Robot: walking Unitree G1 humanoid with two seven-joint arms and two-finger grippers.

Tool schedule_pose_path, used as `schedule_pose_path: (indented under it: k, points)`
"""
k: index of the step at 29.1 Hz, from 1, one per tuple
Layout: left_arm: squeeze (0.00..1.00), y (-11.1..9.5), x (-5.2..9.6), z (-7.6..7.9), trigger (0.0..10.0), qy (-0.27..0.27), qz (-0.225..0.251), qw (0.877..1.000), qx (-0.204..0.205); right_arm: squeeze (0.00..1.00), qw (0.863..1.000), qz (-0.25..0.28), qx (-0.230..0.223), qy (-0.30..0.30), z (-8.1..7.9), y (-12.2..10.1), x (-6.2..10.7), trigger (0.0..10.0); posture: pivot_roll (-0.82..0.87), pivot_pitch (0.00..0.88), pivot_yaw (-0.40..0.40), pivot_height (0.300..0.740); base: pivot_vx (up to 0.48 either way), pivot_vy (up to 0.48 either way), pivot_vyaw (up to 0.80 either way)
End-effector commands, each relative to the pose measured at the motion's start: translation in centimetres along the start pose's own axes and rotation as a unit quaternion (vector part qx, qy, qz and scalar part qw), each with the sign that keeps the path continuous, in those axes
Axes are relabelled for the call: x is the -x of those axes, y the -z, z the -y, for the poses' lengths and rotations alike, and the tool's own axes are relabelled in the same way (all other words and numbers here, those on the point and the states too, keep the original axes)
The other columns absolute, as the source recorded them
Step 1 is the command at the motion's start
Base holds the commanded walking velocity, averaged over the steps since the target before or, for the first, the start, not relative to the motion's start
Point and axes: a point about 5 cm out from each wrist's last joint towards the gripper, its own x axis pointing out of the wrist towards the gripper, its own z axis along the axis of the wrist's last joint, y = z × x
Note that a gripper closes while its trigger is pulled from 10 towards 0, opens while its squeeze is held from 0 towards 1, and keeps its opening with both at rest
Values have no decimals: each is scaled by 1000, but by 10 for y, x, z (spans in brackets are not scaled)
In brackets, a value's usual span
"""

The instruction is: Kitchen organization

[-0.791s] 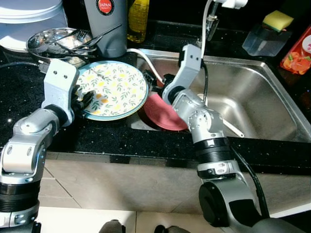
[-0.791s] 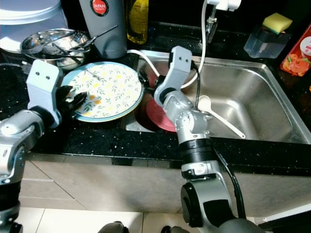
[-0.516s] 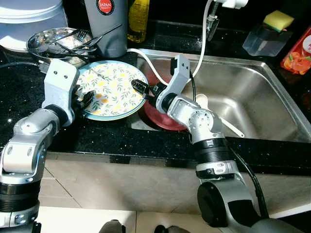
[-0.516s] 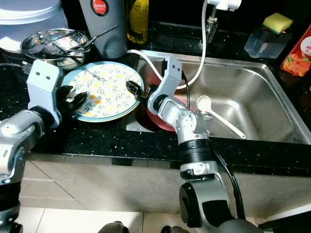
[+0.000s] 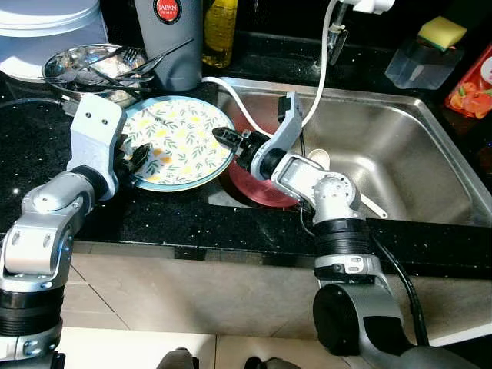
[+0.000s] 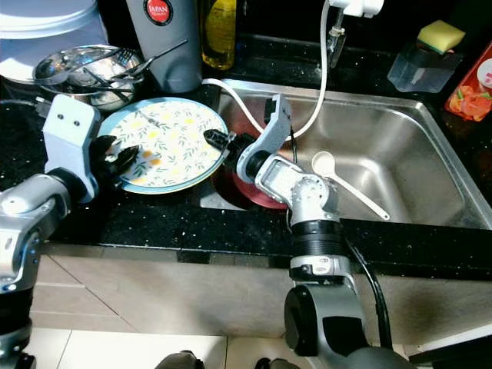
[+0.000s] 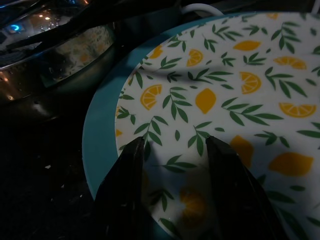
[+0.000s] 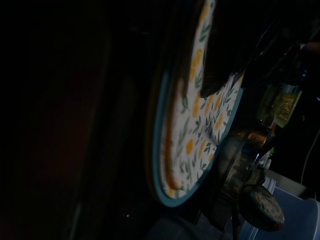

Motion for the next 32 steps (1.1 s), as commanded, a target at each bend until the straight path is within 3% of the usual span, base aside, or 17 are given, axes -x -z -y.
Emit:
schedule_pose_path:
  k: [1, 8, 10, 12, 14, 15, 16, 17, 18, 20, 23, 24, 27, 32]
  points:
    - [0, 41, -7, 13, 10000, 25, -93, 995, 19, 0, 998, -28, -20, -42, -18, 22, -10, 0, 242, 80, -124, 740, 0, 0, 0]
    - [0, 38, -8, 15, 10000, 26, -84, 996, 4, 0, 998, -40, -2, -44, -20, 28, -9, 0, 242, 80, -124, 740, 0, 0, 0]
    - [0, 28, -10, 17, 10000, 24, -44, 999, -13, 0, 998, -29, -18, -51, -22, 26, -9, 0, 242, 80, -124, 740, 0, 0, 0]
    - [0, 25, -11, 18, 10000, 24, -32, 999, -17, 0, 998, -26, -23, -52, -22, 25, -9, 0, 242, 80, -124, 740, 0, 0, 0]
    - [0, 6, -11, 21, 10000, 21, 37, 998, -36, 0, 1000, 7, -5, -24, -17, 14, -9, 0, 244, 75, -128, 740, 0, 0, 0]
    - [0, -5, -10, 26, 10000, 29, 79, 995, -43, 0, 999, 29, 28, 3, -12, 6, -8, 9333, 244, 75, -128, 740, 0, 0, 0]
    - [0, -13, -8, 29, 10000, 35, 107, 993, -47, 0, 997, 44, 52, 19, -10, 1, -7, 9333, 244, 75, -128, 740, 0, 0, 0]
    - [0, -23, -5, 35, 10000, 51, 145, 987, -48, 0, 996, 49, 67, 29, -8, -2, -7, 10000, 244, 75, -128, 740, 0, 0, 0]
    - [0, -23, -5, 35, 10000, 51, 145, 987, -48, 0, 996, 49, 67, 29, -8, -2, -7, 10000, 244, 75, -128, 740, 0, 0, 0]
    - [0, -39, 0, 44, 10000, 69, 202, 976, -52, 0, 994, 53, 81, 41, -5, -7, -5, 10000, 241, 67, -128, 740, 0, 0, 0]
    - [0, -54, 5, 52, 10000, 86, 244, 965, -51, 0, 993, 65, 80, 57, 1, -14, -2, 10000, 241, 67, -128, 740, 0, 0, 0]
    - [0, -54, 5, 52, 10000, 86, 244, 965, -51, 0, 993, 65, 80, 57, 1, -14, -2, 10000, 241, 67, -128, 740, 0, 0, 0]
    - [0, -62, 10, 61, 10000, 129, 268, 955, 4, 0, 989, 101, 60, 91, 14, -33, 6, 10000, 242, 60, -125, 740, 0, 0, 0]
    - [0, -53, 9, 59, 10000, 121, 259, 958, 20, 0, 973, 163, 43, 157, 38, -64, 22, 10000, 244, 58, -122, 740, 0, 0, 0]
